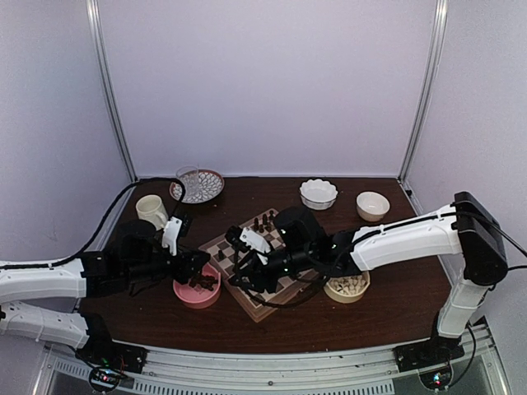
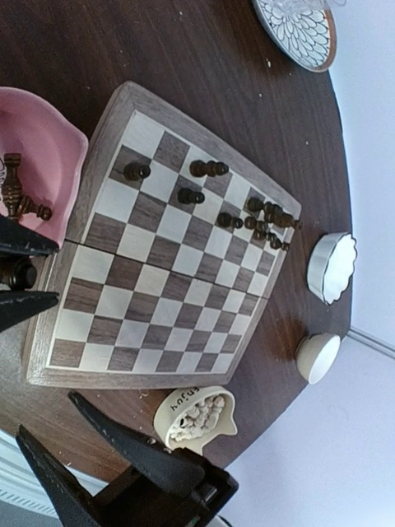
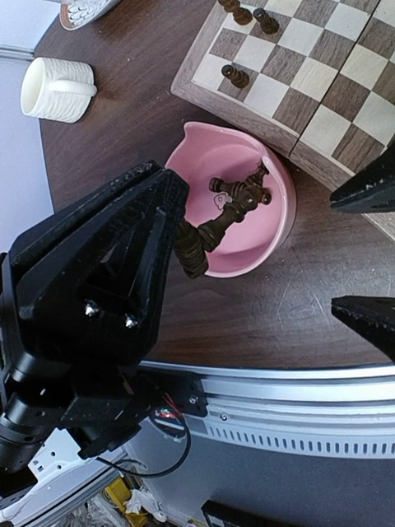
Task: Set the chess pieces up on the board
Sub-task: Pass from the left arm to the right
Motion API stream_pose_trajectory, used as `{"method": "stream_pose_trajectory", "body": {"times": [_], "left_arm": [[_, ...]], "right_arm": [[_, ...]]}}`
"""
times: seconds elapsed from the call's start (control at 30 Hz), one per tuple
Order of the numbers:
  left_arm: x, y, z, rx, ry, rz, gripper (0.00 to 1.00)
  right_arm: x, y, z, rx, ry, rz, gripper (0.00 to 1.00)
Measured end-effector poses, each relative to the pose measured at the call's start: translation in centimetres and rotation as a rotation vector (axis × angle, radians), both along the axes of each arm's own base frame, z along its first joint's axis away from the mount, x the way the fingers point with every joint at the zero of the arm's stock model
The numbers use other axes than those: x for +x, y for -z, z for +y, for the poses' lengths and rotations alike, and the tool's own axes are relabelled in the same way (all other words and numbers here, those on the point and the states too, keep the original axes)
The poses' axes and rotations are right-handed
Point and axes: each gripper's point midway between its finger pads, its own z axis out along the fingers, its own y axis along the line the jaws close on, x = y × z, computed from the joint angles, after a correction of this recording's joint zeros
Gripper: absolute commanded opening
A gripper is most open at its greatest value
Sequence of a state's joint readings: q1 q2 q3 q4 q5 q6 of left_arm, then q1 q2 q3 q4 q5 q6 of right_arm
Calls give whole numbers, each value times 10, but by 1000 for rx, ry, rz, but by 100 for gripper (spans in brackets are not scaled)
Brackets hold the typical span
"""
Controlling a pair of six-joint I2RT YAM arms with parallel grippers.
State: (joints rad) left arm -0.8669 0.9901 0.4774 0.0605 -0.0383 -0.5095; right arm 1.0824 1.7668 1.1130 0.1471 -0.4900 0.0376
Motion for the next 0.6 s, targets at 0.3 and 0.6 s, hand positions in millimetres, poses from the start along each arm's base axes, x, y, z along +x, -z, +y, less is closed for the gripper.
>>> {"method": "stream_pose_trajectory", "body": {"times": [0.3, 0.6], "left_arm": [[-23, -12, -17, -60, 175, -33, 6], [-41, -40, -28, -162, 298, -87, 7]], "right_arm": [[-9, 9, 4, 28, -43, 47, 59], [-23, 10, 4, 81, -109, 65, 63]]}}
